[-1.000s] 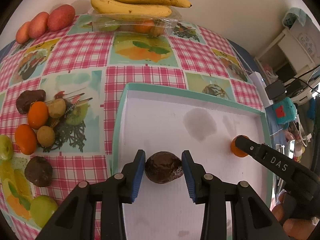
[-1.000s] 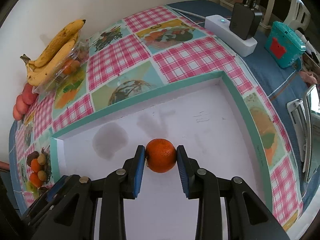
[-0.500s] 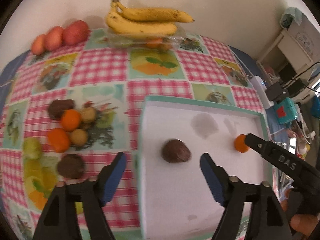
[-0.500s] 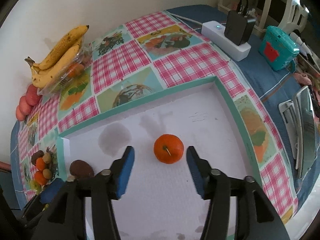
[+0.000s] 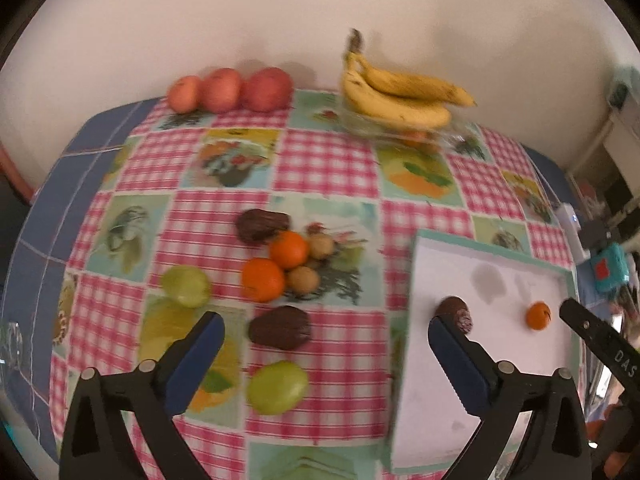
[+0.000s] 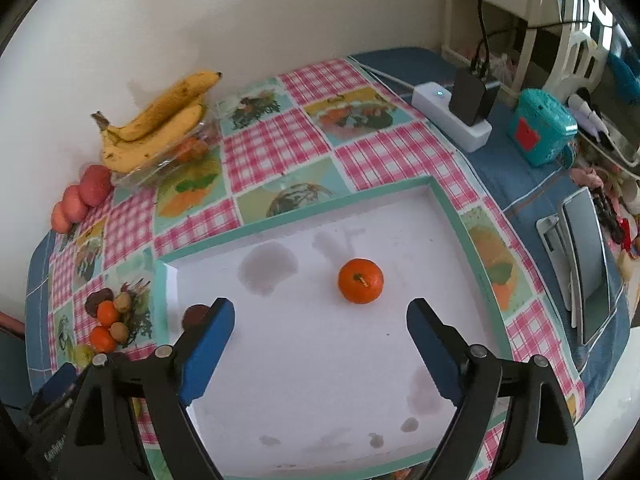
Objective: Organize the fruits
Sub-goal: 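Move both tools back from the tray toward the loose fruit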
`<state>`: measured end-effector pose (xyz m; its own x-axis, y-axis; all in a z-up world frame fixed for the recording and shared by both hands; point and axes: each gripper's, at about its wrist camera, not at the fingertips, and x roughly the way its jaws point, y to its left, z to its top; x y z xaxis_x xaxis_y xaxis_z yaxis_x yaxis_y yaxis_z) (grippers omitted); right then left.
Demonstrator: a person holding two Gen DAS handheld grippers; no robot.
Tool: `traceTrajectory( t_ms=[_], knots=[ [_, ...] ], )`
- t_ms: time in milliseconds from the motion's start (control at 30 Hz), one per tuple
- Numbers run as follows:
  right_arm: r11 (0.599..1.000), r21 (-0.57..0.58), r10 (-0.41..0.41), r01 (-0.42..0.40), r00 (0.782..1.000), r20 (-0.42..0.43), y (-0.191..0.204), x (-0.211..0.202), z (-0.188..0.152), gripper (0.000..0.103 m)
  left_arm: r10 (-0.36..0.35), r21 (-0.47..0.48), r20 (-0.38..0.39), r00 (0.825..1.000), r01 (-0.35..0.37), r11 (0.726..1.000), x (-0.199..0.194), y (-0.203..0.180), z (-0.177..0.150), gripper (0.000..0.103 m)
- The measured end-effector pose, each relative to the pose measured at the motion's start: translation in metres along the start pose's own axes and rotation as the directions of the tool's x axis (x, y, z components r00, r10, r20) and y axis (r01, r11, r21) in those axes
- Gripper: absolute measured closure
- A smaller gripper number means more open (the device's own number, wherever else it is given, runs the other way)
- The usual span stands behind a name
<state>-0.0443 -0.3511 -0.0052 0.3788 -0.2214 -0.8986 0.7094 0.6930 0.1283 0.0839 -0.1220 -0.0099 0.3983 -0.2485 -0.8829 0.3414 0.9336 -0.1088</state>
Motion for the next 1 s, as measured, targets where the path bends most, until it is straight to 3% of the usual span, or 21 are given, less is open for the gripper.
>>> traceTrajectory(
  t_ms=[367, 433, 567, 1000],
  knots=[
    [0.999, -0.015, 0.032, -0.031, 0.994, 0.104, 0.023, -0.016, -0.006, 0.014, 0.035, -0.18, 0.151, 0.988, -0.007, 0.984, -0.027, 0.068, 0.012, 0.0],
    [0.998, -0.02, 0.06, -0.059, 0.994, 0.095, 0.031, -0.013, -0.006, 0.014, 0.04, -0.192, 0.152, 0.988, -0.01, 0.981, -0.028, 0.078, 0.015, 0.0],
    [0.995, -0.021, 0.094, -0.092, 0.993, 0.067, 0.045, -0.007, -0.008, 0.014, -0.039, -0.22, 0.113, 0.993, 0.063, 0.974, -0.024, 0.095, 0.017, 0.0],
    [0.985, -0.075, 0.158, -0.157, 0.987, 0.012, 0.1, 0.014, -0.022, 0.014, 0.055, -0.273, 0.144, 0.988, -0.013, 0.962, -0.021, 0.135, 0.023, 0.002]
  ],
)
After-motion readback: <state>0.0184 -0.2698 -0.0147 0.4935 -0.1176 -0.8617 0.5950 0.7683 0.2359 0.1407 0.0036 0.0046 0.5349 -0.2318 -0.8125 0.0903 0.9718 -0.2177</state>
